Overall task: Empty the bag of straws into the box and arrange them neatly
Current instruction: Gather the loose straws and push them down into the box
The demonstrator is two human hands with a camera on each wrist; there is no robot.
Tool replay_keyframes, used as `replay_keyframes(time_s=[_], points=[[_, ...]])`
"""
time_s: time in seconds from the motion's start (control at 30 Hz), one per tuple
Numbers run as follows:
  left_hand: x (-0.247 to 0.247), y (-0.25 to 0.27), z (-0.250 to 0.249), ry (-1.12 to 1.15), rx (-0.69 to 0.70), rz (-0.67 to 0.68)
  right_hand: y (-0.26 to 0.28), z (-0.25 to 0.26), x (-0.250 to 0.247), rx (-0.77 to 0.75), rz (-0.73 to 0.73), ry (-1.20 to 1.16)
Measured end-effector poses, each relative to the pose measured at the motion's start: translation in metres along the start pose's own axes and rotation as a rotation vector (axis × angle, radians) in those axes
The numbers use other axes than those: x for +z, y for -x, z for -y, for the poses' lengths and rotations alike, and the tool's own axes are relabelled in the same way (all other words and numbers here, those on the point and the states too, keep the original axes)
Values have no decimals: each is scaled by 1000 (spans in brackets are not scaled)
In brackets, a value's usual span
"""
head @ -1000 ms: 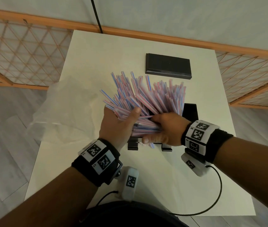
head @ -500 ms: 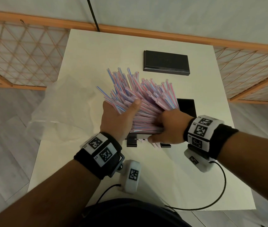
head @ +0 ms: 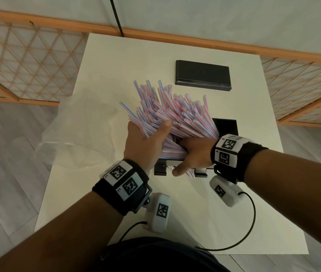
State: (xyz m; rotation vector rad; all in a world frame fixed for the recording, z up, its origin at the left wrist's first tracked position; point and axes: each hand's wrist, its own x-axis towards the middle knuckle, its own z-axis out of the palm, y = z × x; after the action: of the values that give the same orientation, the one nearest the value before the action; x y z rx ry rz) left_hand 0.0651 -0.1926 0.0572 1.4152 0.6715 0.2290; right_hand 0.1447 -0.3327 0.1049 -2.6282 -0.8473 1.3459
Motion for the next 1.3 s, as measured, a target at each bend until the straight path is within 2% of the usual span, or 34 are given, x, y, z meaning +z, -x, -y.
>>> replay_keyframes(time_s=[0.13, 0.27, 0.43, 0.53, 0.63, 0.83, 0.93, 1.07, 1.17, 1.3], points=[[0, 0, -1, 32, 6, 14, -11, 2, -6, 75, 145, -37], [3, 0, -1, 62, 6, 24, -21, 7, -5, 120, 166, 41], [1, -1, 0, 63, 19, 27, -18, 6, -2, 82, 71, 41], [1, 0, -2, 59, 27, 27, -13, 5, -4, -12, 22, -48], [0, 3, -7, 67, 48, 33, -9, 4, -2, -117, -91, -68], [-2, 4, -11, 129, 102, 40, -6, 5, -3, -223, -249, -51], [-3, 1, -6, 12, 107, 24, -3, 3, -1, -212, -274, -10], [-5, -4, 8, -219, 84, 71, 6, -3, 3, -116, -216, 98], [-6, -2, 4, -150, 39, 59, 16, -10, 3, -95, -226, 100], [-9, -1, -9, 66, -106, 9, 32, -15, 4, -115, -371, 104]])
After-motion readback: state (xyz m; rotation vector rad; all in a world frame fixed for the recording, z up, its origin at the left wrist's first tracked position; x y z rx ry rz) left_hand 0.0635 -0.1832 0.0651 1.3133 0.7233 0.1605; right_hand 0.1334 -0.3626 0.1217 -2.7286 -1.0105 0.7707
